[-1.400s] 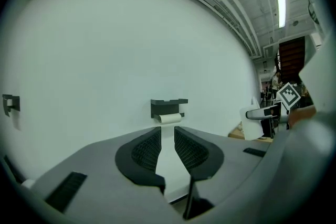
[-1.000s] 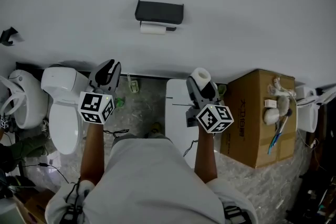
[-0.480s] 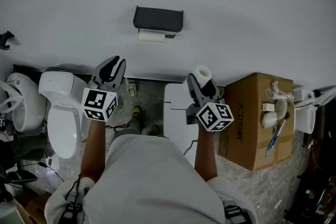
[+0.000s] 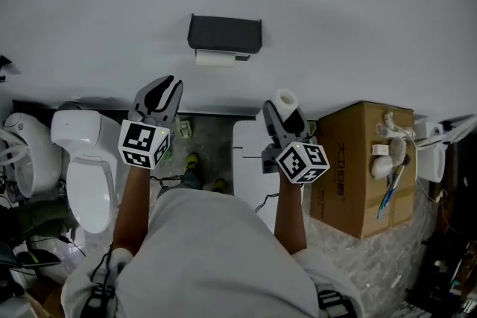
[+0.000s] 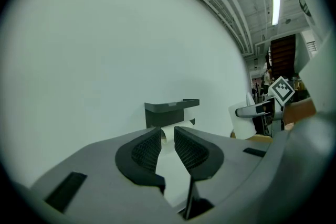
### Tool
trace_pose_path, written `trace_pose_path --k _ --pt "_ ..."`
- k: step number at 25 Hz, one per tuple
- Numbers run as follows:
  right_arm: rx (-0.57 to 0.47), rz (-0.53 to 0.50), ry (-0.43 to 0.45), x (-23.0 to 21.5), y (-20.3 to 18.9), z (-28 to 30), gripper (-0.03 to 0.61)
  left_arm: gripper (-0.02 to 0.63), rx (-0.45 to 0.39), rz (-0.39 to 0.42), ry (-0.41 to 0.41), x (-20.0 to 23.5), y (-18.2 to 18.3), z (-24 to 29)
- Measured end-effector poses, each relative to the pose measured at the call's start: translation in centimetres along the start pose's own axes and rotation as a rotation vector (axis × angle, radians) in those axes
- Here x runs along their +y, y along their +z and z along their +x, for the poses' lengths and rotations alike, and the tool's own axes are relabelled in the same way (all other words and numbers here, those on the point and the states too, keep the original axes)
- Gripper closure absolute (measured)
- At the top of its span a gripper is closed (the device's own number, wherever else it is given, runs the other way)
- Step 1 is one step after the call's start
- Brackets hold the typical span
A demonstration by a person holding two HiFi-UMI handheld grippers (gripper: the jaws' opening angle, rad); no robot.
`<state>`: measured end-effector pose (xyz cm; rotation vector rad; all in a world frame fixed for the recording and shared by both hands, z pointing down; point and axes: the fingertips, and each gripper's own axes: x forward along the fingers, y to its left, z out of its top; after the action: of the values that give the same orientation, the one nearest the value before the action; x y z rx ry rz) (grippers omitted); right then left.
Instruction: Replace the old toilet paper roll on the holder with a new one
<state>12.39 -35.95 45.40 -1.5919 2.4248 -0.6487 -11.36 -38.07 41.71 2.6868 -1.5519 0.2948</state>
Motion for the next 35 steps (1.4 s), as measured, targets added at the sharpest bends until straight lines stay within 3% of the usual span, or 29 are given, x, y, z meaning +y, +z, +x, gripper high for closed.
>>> trace_pose_path --k 6,21,28,35 --pt "-0.005 0.004 -0.015 -0.4 0.1 1.0 0.276 0.515 0.040 0.093 -0.047 0.1 0.3 1.9" --pt "-0.026 0.021 -0.028 -1.2 0.7 1.5 0.276 0.428 0.197 0.610 -0.131 -3.2 -0.8 6.5" --pt "-0.036 0.033 -0.046 -2.0 0.7 1.2 0.276 0.408 0.254 0.783 -0.138 -3.7 -1.7 8.4" --pt "-0.037 0.034 -0.052 -2.3 0.9 1.6 0.276 0.400 0.283 0.851 -0.123 -3.4 -2.4 9.4"
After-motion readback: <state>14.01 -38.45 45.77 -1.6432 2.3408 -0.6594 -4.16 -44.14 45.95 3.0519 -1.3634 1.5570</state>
